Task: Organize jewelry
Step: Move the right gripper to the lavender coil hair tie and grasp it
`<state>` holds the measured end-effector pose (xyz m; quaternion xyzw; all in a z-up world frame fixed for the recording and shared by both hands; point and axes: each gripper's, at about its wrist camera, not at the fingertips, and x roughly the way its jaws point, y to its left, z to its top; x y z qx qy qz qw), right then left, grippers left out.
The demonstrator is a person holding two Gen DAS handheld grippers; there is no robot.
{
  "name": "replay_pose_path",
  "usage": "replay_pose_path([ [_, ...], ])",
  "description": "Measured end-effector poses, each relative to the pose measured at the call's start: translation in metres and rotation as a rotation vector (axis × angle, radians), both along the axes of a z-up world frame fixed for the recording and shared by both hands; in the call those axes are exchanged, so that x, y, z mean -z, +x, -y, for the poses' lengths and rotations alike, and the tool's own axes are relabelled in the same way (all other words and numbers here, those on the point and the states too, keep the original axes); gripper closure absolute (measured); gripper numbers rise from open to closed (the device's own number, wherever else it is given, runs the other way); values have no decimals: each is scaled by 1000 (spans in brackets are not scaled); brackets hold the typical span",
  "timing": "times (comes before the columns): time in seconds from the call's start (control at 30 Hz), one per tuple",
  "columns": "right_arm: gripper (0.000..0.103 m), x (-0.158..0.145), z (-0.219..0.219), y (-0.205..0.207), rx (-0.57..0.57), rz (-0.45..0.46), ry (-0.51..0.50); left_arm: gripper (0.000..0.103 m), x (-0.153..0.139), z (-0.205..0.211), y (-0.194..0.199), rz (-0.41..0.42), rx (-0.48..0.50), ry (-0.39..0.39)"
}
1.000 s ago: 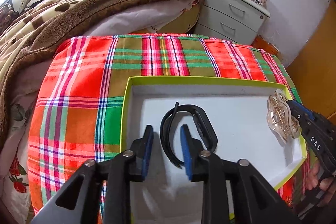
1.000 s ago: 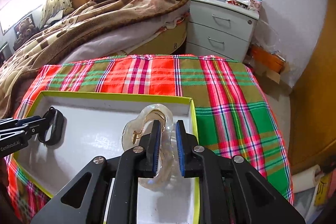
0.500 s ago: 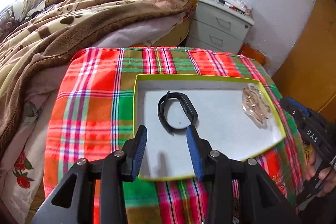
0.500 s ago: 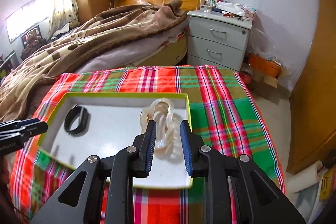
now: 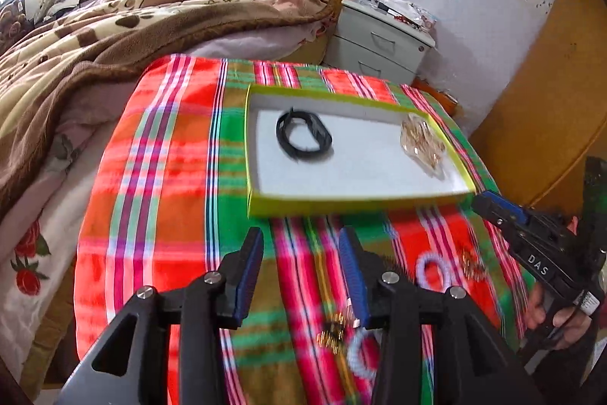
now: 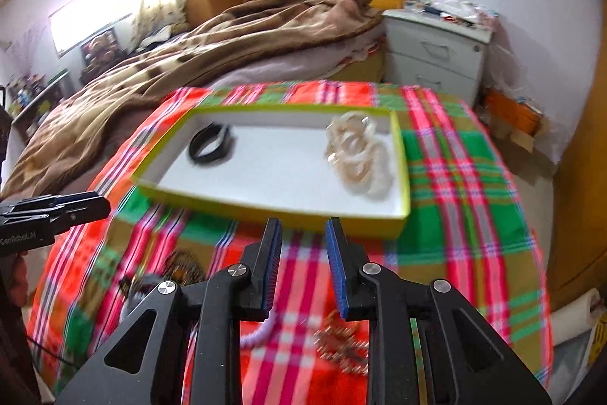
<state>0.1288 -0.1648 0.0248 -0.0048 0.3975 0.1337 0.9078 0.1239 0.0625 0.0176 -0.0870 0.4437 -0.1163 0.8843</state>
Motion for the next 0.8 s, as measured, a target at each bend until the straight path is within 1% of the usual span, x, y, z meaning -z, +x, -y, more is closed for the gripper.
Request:
replay_pose_path([
  [0.07,78,6,-4,-5,-22,-12,5,60,4,-3,-11,-4,-9,-4],
  [0.23,78,20,-11,-16,-49,-48,8,60,11,-15,-33,9,0,-59],
  [0.43,77,30,-15,-22,-75,-72,-11,58,20,-26,-55,0,-12,-52],
  [0.47,77,31,-16,-22,-83,-78,-10,57,22,-27,-58,-5,-9,-55],
  [0.57,77,37,-18,-20,-105,-112,-5,56,23,-30,-61,-19,-21,-39],
  [0.7,77,45,-24,-21,-112,-133,-48,56,24,-33,-65,-34,-14,-62],
  [0.8,77,46,-25,-25,-102,-119,-57,56,25,-29,-67,-41,-9,-61],
])
